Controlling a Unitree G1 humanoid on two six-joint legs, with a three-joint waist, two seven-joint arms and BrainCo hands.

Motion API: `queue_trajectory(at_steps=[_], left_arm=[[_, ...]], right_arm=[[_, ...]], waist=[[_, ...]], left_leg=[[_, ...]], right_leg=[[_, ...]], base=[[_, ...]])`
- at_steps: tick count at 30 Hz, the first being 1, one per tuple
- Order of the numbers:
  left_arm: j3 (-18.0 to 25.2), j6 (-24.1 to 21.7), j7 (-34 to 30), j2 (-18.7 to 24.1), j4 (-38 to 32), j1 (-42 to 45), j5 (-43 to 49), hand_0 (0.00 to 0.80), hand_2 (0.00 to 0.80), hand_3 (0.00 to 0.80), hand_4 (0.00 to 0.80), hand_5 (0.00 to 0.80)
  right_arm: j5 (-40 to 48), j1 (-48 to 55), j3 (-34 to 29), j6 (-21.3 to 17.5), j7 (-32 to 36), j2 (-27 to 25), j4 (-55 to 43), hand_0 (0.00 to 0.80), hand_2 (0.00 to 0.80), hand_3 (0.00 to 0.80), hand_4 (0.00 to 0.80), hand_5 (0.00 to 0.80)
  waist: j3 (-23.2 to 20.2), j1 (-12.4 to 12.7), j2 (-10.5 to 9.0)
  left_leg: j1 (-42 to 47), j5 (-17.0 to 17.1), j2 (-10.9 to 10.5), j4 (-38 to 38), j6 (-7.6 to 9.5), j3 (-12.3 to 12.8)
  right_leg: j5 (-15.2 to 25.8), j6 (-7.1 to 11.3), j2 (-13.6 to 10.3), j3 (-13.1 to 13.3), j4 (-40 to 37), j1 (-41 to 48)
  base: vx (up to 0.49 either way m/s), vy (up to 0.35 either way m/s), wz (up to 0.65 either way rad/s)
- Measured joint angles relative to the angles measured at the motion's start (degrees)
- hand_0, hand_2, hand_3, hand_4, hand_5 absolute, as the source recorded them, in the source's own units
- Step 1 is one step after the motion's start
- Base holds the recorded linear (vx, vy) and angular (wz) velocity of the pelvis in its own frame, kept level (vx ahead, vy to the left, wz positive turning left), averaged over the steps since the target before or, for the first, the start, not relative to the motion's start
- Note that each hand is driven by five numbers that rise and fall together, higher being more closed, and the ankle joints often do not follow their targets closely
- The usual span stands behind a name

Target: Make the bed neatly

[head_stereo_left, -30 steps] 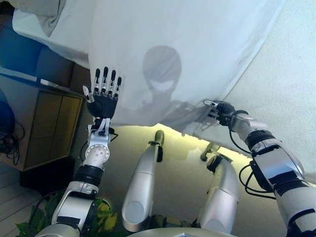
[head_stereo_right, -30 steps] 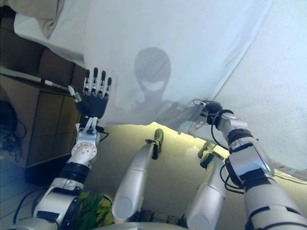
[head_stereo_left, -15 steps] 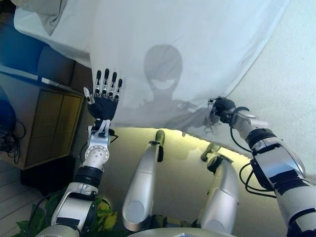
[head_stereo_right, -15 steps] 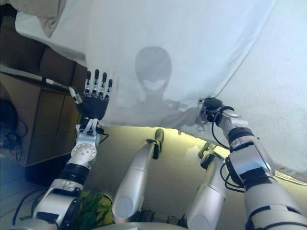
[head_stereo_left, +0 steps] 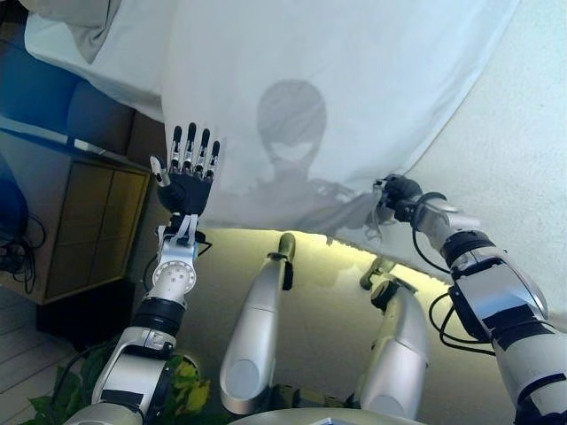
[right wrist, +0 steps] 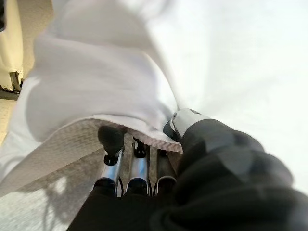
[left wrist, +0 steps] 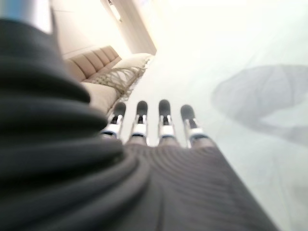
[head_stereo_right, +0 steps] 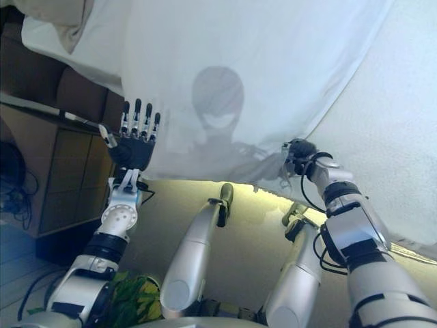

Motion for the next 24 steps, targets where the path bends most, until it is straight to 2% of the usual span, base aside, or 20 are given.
queue_trajectory(at_steps=[5, 10, 15, 24], left_arm=[[-0.89, -0.15, -0.08, -0.02, 0.02, -0.03, 0.00, 0.000, 0.000, 0.000, 0.000, 0.000], [-1.02, -1.12, -0.82, -0.05, 0.17, 0.16, -0.04, 0.000, 0.000, 0.000, 0.000, 0.000], [-1.10, -2.03, -0.88, 0.00, 0.15, 0.21, -0.05, 0.000, 0.000, 0.000, 0.000, 0.000], [-1.25, -2.63, -0.57, 0.20, -0.12, -0.04, -0.05, 0.000, 0.000, 0.000, 0.000, 0.000]], right_arm=[[-2.93, 1.31, 0.08, 1.00, 0.14, 0.07, 0.50, 0.800, 0.800, 0.800, 0.800, 0.800], [-6.24, 2.73, -0.05, 2.26, 0.31, 0.04, 0.82, 0.800, 0.800, 0.800, 0.800, 0.800], [-8.89, 4.47, -1.44, 3.76, 0.13, -0.12, 0.82, 0.800, 0.800, 0.800, 0.800, 0.800], [-14.38, 5.59, -3.79, 4.91, 0.03, 0.04, 0.57, 0.800, 0.800, 0.800, 0.800, 0.800]], waist=[[-0.01, -0.20, -0.03], [-0.11, -1.77, -0.29], [-0.15, -2.17, -0.53], [-0.31, -3.19, -1.00]], left_leg=[[2.27, 0.73, -0.03, -2.61, 0.16, 0.38], [4.28, 1.59, -0.06, -5.43, 0.22, 0.69], [6.88, 2.60, -0.15, -8.94, -0.02, 0.87], [8.60, 2.95, -0.12, -10.86, -0.29, 1.09]], right_leg=[[1.40, 0.32, 0.52, -0.33, -3.01, 2.34], [2.70, 0.63, 0.94, -0.51, -6.24, 4.39], [3.80, 0.83, 1.82, -0.93, -9.89, 6.93], [3.88, 0.89, 2.15, -0.99, -10.94, 8.01]], base=[[0.003, 0.012, -0.03], [0.001, 0.002, -0.01], [-0.001, 0.002, -0.03], [0.002, 0.012, 0.00]])
